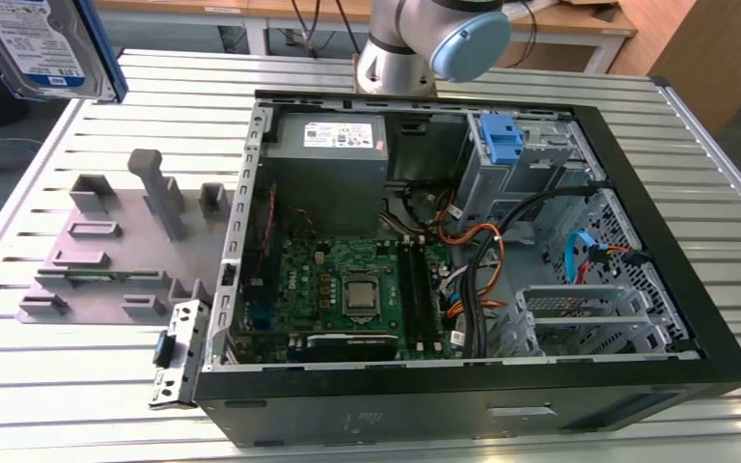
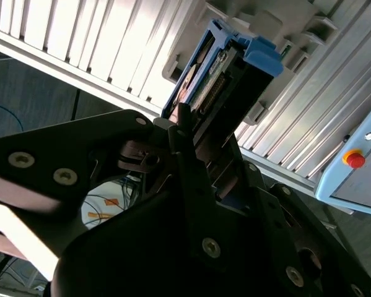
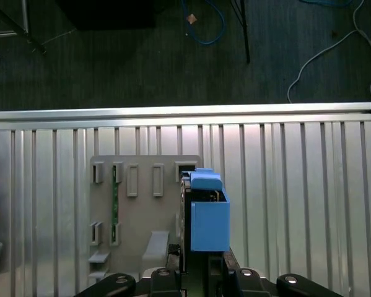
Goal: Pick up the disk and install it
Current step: 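Pick up the disk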
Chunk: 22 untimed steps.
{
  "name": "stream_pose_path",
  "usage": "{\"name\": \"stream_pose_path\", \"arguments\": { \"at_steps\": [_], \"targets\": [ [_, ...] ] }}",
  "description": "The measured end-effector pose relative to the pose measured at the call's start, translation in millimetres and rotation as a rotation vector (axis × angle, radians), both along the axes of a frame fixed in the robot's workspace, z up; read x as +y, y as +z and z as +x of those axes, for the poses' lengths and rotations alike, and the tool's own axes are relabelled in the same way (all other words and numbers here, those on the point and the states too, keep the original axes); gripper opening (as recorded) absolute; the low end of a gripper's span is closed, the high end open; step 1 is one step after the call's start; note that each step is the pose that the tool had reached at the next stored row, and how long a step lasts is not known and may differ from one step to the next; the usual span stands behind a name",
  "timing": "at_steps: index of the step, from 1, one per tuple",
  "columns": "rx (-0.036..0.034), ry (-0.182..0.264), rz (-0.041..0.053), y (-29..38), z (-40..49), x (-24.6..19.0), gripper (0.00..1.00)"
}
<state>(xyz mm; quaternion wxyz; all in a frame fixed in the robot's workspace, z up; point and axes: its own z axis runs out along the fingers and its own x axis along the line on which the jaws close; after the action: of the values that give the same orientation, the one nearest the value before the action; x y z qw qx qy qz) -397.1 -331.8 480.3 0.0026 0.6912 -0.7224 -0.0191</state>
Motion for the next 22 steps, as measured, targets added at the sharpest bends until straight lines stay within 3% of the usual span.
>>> {"name": "stream_pose_path", "arguments": {
  "at_steps": [11, 22],
  "targets": [
    [0.0001, 0.0, -0.0001, 1.0, 1.6, 0.0, 0.35],
    [0.0, 0.0, 0.0, 0.9, 14.9, 0.0, 0.35]
  ]
}}
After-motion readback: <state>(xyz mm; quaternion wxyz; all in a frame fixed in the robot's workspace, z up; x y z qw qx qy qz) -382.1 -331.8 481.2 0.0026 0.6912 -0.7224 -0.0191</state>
